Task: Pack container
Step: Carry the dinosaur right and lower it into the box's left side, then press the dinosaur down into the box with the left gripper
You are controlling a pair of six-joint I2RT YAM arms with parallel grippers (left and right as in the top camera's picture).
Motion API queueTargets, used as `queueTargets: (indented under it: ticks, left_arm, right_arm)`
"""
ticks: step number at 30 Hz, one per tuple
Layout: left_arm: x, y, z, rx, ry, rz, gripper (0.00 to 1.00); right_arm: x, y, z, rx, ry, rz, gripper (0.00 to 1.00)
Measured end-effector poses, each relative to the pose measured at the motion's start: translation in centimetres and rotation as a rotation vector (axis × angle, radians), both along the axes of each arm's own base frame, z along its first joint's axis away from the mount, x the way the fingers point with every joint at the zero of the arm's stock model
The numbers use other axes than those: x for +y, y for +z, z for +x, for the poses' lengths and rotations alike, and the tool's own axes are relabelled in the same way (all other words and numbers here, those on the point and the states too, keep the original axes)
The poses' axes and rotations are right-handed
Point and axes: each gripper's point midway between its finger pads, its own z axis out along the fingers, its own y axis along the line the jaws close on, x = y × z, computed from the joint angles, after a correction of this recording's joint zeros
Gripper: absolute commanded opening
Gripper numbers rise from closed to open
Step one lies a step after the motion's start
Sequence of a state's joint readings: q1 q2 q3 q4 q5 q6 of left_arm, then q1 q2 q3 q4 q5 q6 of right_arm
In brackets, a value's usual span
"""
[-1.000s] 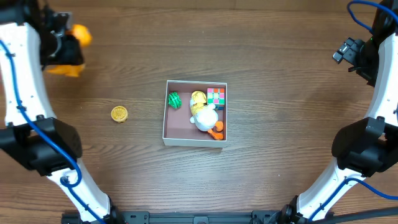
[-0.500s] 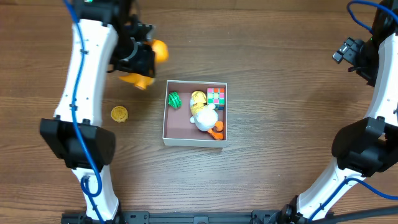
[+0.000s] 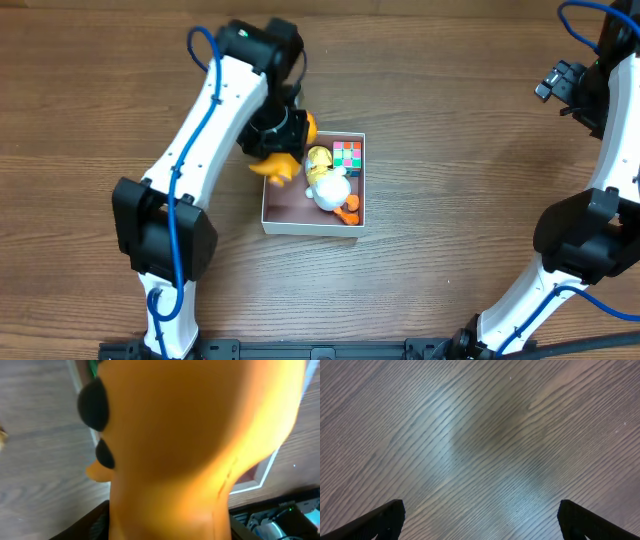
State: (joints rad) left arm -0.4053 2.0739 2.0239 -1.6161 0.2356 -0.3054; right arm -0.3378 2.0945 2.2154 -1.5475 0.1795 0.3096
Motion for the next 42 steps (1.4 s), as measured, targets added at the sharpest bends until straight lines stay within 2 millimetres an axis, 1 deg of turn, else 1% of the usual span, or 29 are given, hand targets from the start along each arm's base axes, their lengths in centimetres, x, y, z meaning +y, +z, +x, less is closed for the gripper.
queueTargets:
  ticks: [1,3,6,11,16,23,24,25,28,29,31,33,36,37,38,40,42]
  left_arm:
    - [-0.2,-0.7,-0.4,0.020,0.013,0.011,0.60]
    - [-0.4,-1.5,-0.9,0.041,0.025,0.023,0.60]
    - [-0.7,-2.2,-1.5,0.061,0.037,0.037,0.62]
    - [-1.0,-2.2,-1.4,0.055,0.050,0.037,0.68]
    - [-1.0,-2.2,-1.3,0.053,0.064,0.037,0.68]
    - [-1.4,-2.4,-0.3,0.012,0.064,0.020,0.67]
    - [-1.5,-2.4,-0.1,0.005,0.063,0.017,0.67]
    - [-1.6,-2.4,0.0,0.000,0.064,0.014,0.61]
    - [-1.4,-2.4,-0.1,0.006,0.061,0.017,0.52]
    - [-1.3,-2.4,-0.3,0.012,0.054,0.021,0.47]
    - [-1.1,-2.3,-0.7,0.026,0.041,0.027,0.45]
    - [-0.8,-2.2,-1.2,0.045,0.029,0.037,0.50]
    - [0.0,-1.5,-2.9,0.112,0.011,0.067,0.50]
    - [0.1,-1.2,-3.2,0.123,0.007,0.070,0.50]
    - [-0.1,-0.7,-3.2,0.118,-0.005,0.055,0.53]
    - [-0.6,-0.2,-3.1,0.105,-0.015,0.021,0.61]
    - [-1.0,0.5,-3.3,0.101,-0.027,-0.016,0.65]
  right_arm:
    - [0.0,0.0,0.0,0.000,0.000,0.000,1.00]
    - [0.0,0.0,0.0,0.000,0.000,0.000,1.00]
    - [0.0,0.0,0.0,0.001,0.000,0.000,1.00]
    - [0.0,0.0,0.0,0.001,-0.001,0.000,1.00]
    - [0.0,0.0,0.0,0.000,0.000,0.000,1.00]
    - [0.0,0.0,0.0,0.000,0.000,0.000,1.00]
    - [0.0,0.0,0.0,0.001,0.000,0.000,1.00]
    - [0.0,0.0,0.0,0.000,-0.001,0.000,1.00]
    - [0.0,0.0,0.0,0.000,0.000,0.000,1.00]
    - [0.0,0.0,0.0,0.000,0.000,0.000,1.00]
    - [0.0,0.0,0.0,0.000,-0.001,0.000,1.00]
    - [0.0,0.0,0.0,0.000,-0.001,0.000,1.00]
    - [0.0,0.0,0.0,0.000,0.000,0.000,1.00]
    - [0.0,0.0,0.0,0.000,0.000,0.000,1.00]
    - [0.0,0.0,0.0,0.001,0.000,0.000,1.00]
    - [0.0,0.0,0.0,0.000,0.000,0.000,1.00]
    - [0.0,0.0,0.0,0.001,0.000,0.001,1.00]
